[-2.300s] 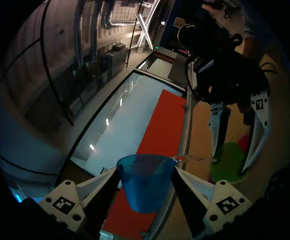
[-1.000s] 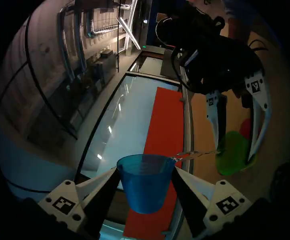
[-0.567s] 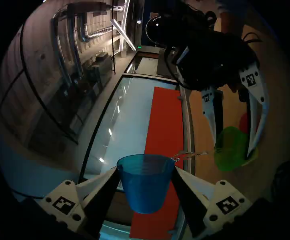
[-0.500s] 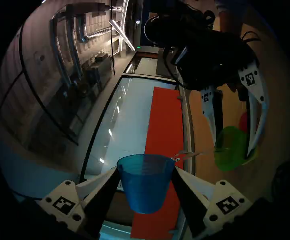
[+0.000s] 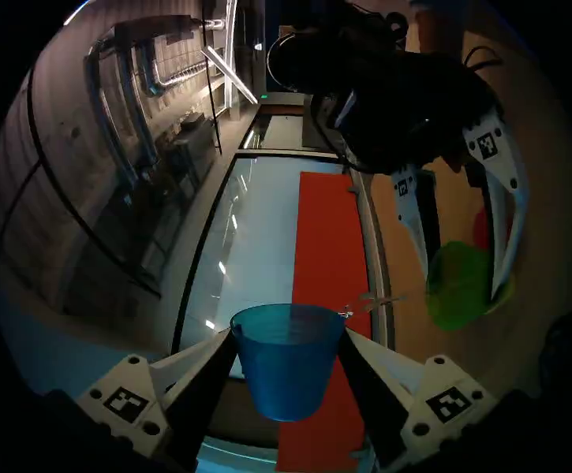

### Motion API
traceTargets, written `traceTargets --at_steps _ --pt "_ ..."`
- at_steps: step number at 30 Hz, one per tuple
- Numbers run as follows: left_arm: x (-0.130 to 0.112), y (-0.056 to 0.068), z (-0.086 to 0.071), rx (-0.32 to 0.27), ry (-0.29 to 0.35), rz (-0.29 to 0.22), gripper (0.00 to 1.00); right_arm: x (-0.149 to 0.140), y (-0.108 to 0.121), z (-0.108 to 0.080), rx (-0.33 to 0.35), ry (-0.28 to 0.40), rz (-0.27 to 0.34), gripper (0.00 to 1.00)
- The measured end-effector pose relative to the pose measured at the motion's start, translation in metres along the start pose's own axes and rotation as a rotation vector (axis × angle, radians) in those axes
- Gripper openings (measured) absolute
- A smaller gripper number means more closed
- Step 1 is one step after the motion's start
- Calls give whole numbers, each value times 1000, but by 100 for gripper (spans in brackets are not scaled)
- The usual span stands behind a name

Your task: Pour water

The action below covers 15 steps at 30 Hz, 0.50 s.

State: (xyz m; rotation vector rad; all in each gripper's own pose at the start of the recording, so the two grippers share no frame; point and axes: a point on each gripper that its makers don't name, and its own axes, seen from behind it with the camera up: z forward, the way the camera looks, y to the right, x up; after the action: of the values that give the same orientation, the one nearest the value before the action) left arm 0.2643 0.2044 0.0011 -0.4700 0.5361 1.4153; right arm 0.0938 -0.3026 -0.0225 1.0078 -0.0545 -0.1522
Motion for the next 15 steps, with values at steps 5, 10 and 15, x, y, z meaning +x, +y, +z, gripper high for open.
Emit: traceTargets --at_steps 5,10,15 --pt "3 -2 0 1 4 26 86 0 1 -1 -2 1 0 92" --pt "5 -4 0 5 7 57 86 0 2 -1 -4 0 0 92" --pt "7 -7 0 11 9 92 86 0 2 -2 -5 1 1 92"
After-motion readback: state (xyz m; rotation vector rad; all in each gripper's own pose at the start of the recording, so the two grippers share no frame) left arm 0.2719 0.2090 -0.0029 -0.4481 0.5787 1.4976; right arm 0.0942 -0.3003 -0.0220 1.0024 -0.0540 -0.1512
